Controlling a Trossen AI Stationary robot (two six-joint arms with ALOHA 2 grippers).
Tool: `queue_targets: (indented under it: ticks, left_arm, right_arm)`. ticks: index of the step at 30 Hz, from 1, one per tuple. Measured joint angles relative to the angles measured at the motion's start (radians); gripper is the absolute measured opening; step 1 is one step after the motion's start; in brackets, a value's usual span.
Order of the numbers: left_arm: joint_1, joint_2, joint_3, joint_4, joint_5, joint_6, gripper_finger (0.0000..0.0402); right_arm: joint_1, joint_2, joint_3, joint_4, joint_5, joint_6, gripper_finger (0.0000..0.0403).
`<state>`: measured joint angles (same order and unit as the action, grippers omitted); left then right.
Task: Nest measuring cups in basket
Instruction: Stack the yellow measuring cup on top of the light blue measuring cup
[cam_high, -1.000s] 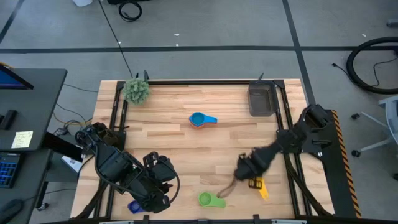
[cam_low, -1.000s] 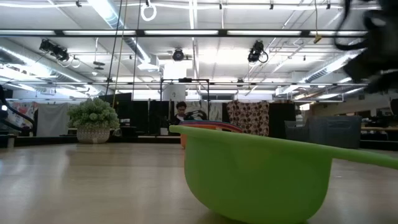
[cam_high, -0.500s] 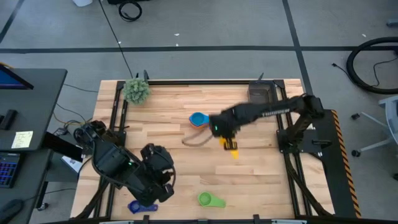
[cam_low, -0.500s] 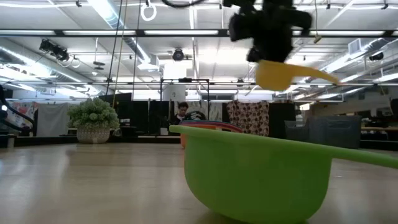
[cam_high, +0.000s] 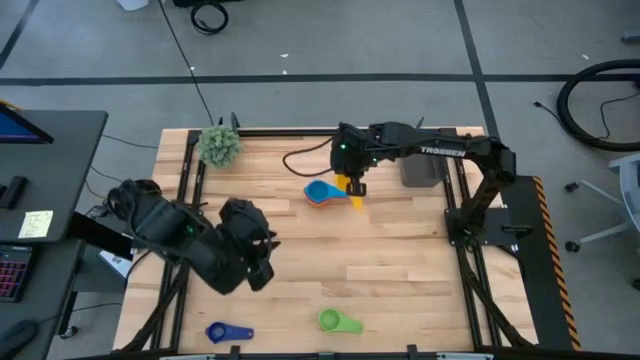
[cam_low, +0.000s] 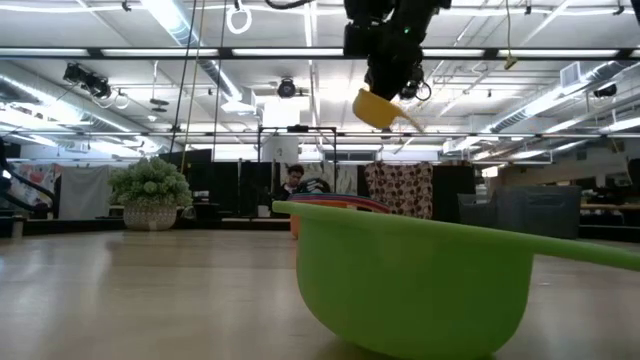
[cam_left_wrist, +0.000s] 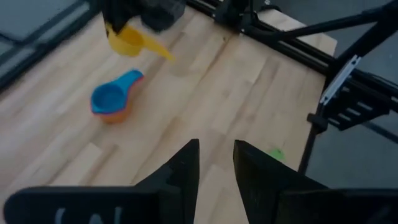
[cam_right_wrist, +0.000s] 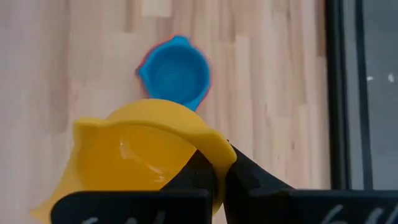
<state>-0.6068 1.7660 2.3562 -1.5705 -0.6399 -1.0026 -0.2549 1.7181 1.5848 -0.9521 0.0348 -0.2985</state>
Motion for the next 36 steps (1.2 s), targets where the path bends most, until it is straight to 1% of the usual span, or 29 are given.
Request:
queue_targets:
  ticks: [4, 7, 9, 12, 16, 19, 22, 25, 27, 30, 33, 36]
  left_arm:
    - [0.04, -0.032, 0.0, -0.001, 0.001, 0.108, 0.0103]
    - [0.079, -0.055, 0.0, -0.001, 0.012, 0.171, 0.0103]
    - [0.096, -0.07, 0.0, 0.0, 0.019, 0.201, 0.0103]
    - [0.127, -0.091, 0.0, -0.001, 0.029, 0.229, 0.0103]
    - [0.162, -0.108, 0.0, -0.001, 0.032, 0.216, 0.0103]
    - [0.189, -0.108, 0.0, -0.001, 0.032, 0.195, 0.0103]
    - [0.215, -0.106, 0.0, 0.0, 0.032, 0.176, 0.0103]
    - [0.242, -0.098, 0.0, -0.001, 0.033, 0.175, 0.0103]
    - [0.259, -0.096, 0.0, -0.001, 0.033, 0.175, 0.0103]
    - [0.28, -0.098, 0.0, -0.001, 0.033, 0.175, 0.0103]
    - [0.294, -0.098, 0.0, 0.0, 0.034, 0.176, 0.0103]
    - [0.296, -0.098, 0.0, -0.001, 0.036, 0.183, 0.0103]
  right_arm:
    - [-0.016, 0.074, 0.011, 0.039, -0.005, 0.007, 0.0013]
    - [-0.016, 0.165, 0.072, 0.024, -0.004, 0.006, 0.0013]
    - [-0.013, 0.226, 0.144, -0.001, -0.015, -0.002, 0.0013]
    - [-0.009, 0.321, 0.279, -0.088, -0.048, -0.048, 0.0013]
    - [-0.007, 0.442, 0.494, -0.262, -0.07, -0.179, 0.0013]
    - [-0.009, 0.519, 0.645, -0.389, -0.116, -0.29, 0.0013]
    - [-0.015, 0.58, 0.748, -0.425, -0.147, -0.404, 0.0013]
    - [-0.023, 0.607, 0.769, -0.385, -0.161, -0.484, 0.0013]
    - [-0.027, 0.608, 0.755, -0.405, -0.115, -0.569, 0.0013]
    - [-0.031, 0.608, 0.747, -0.415, -0.043, -0.648, 0.0013]
    - [-0.029, 0.607, 0.747, -0.432, -0.041, -0.702, 0.0013]
    - [-0.027, 0.607, 0.747, -0.442, -0.076, -0.735, 0.0013]
